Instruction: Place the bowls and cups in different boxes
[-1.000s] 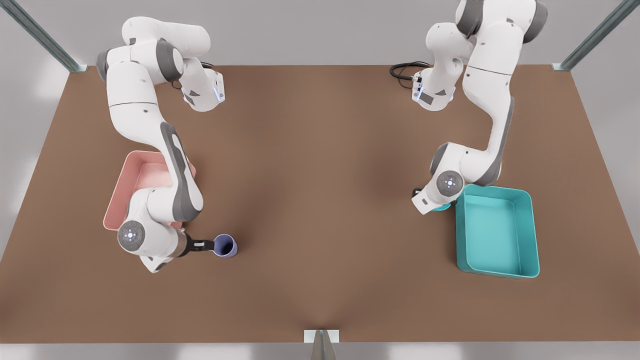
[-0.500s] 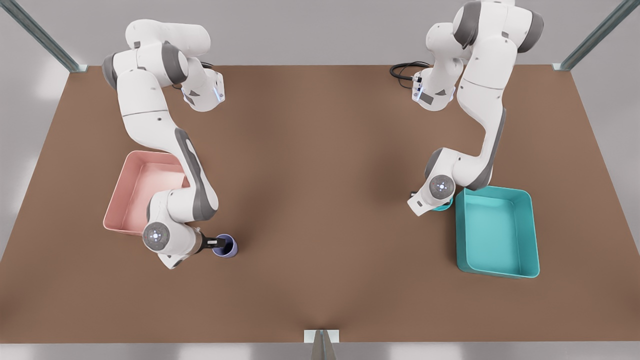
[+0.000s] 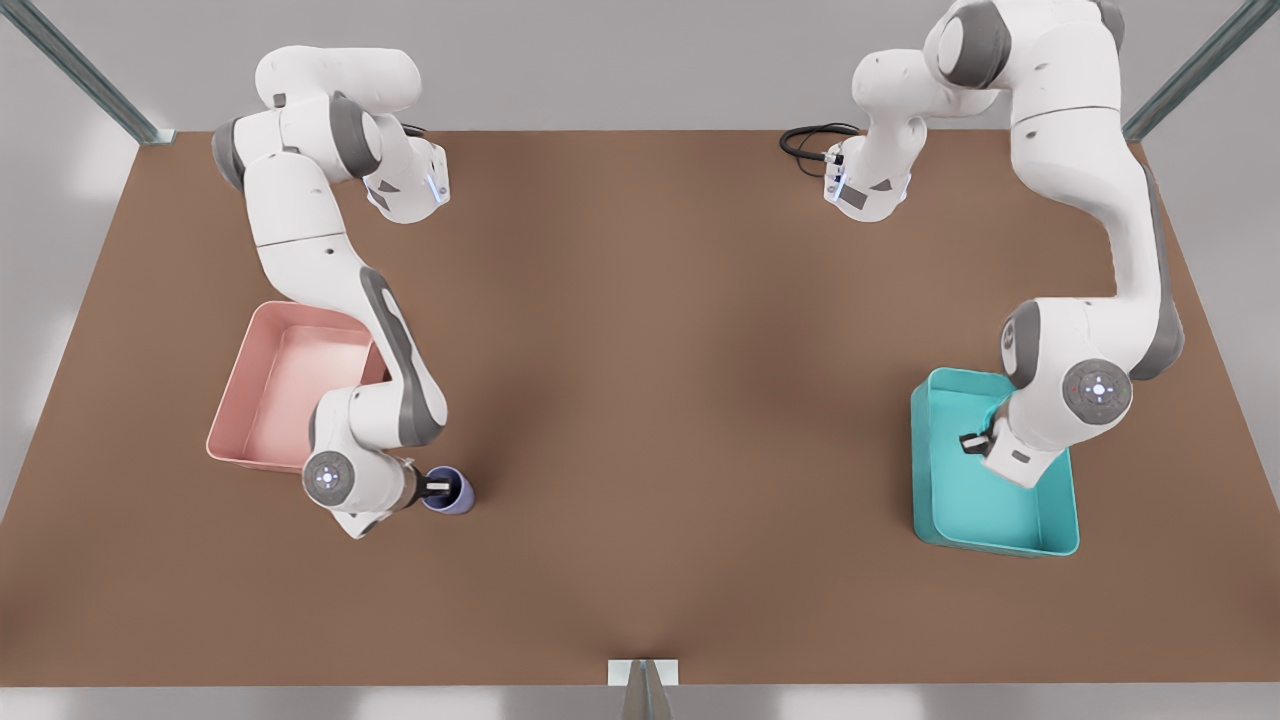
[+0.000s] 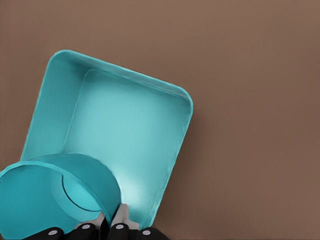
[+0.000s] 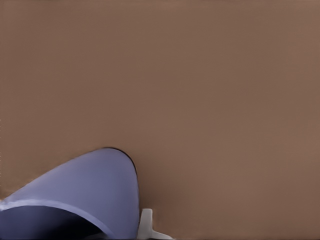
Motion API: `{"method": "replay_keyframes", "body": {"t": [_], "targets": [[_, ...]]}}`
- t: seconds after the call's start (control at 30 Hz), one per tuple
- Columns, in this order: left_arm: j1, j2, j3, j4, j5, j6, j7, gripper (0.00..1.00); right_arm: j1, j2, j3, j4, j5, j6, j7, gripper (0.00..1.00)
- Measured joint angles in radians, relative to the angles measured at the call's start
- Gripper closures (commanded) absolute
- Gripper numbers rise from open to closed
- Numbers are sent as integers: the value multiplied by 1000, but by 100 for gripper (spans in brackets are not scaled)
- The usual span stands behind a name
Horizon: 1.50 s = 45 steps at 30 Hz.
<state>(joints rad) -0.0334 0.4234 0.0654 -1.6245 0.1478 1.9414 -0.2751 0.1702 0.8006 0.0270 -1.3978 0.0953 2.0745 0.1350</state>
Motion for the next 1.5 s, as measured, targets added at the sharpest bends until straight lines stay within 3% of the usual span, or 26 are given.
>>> {"method": "replay_keyframes", "body": {"t": [0.17,0.33,0.4,0.43,0.53,0.7,0.77,0.9,1.2,1.23,1.27,1.5], "targets": [[41,140,21,-39,-6,48,-9,79,-21,-60,2,30,-4,-13,-5,79],[74,252,22,-41,-9,119,-15,79,-207,-231,-6,23,-12,-180,-80,79],[76,260,20,-41,-15,138,-15,20,-282,-268,-8,20,-17,-247,-124,79],[76,257,19,-40,-21,145,-13,1,-317,-277,-9,19,-22,-273,-149,79],[69,107,1,-24,-62,99,7,0,-377,-298,-10,-9,-45,-330,-223,79],[-52,-195,-90,161,-81,-252,28,0,-391,-407,-10,-226,-86,-309,-324,79],[-70,-184,-107,266,-78,-391,50,0,-398,-443,-9,-319,-92,-256,-359,79],[-65,-163,-122,303,-75,-546,88,0,-400,-445,-8,-488,-92,-62,-419,79],[-62,-149,-124,302,-74,-656,147,0,-401,-379,-7,-535,-83,191,-516,79],[-60,-149,-124,302,-74,-660,152,0,-403,-374,-7,-536,-84,199,-522,27],[-60,-149,-124,302,-74,-665,157,0,-404,-370,-7,-536,-89,205,-524,0],[-57,-148,-124,302,-70,-680,183,0,-405,-368,-4,-528,-125,225,-497,0]]}}
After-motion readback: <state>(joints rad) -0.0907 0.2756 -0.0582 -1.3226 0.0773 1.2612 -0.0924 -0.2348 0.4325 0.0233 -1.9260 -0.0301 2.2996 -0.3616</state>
